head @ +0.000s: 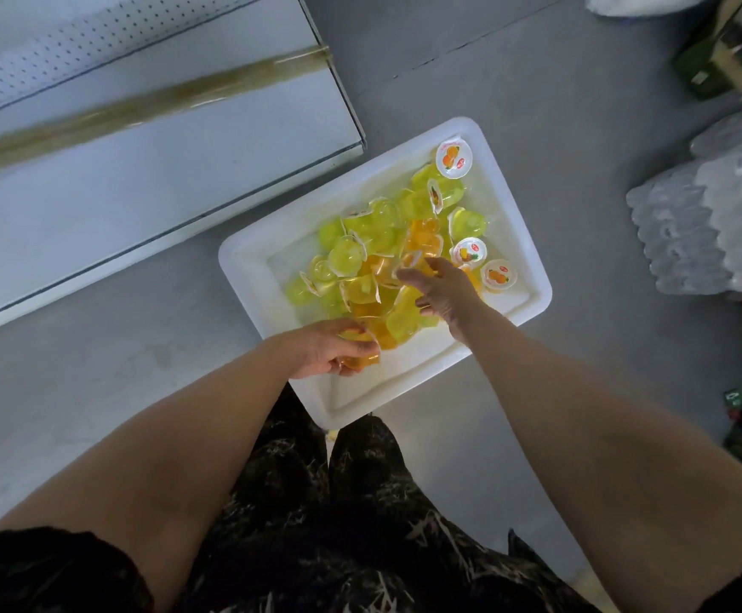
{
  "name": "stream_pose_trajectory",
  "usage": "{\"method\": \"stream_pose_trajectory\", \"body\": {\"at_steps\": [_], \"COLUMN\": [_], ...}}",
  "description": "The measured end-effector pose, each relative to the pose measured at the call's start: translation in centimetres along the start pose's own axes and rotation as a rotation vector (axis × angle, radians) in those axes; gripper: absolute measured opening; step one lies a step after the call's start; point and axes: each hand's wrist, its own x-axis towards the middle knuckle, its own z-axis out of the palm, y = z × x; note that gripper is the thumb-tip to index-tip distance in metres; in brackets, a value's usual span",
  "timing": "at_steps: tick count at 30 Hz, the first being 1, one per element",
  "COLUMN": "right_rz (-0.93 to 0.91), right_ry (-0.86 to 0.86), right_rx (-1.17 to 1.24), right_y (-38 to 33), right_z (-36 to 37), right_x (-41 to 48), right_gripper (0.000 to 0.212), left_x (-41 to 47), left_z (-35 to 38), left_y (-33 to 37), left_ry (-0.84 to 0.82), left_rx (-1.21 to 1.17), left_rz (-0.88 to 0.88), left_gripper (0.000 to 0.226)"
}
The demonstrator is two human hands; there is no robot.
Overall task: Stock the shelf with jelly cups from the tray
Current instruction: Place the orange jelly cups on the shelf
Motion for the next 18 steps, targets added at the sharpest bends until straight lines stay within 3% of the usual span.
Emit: {"method": "stream_pose_trajectory", "body": {"at_steps": [4, 7, 12, 16, 18], "right_rz": [-0.1, -0.196, -0.399, -0.607, -0.703], "right_ry": [0.001, -0.002, 0.001, 0.016, 0.038], "right_rx": [0.14, 0.116, 0.08, 0.045, 0.027], "right_y": [-1.0, -2.4, -6.2, -10.8, -13.6], "right_z": [-1.1, -2.1, -3.8, -5.2, -5.7], "right_x": [-3.1, -5.8, -10.7, -15.0, -17.4], "right_gripper": [0.058, 0.065, 0.067, 0.047, 0.05], "left_x": [-2.3, -4.7, -10.8, -17.0, -20.5], "left_z": [1.9, 3.5, 5.7, 6.7, 7.2], "left_y": [2.1, 4.0, 8.1, 12.1, 14.1], "left_ry": [0.103, 0.164, 0.235, 0.288, 0.325], "left_rx": [-0.065, -0.06, -0.008, 0.023, 0.09], "left_rz": [0.14, 0.249, 0.463, 0.633, 0.714], "left_gripper": [0.045, 0.03, 0.055, 0.034, 0.031]}}
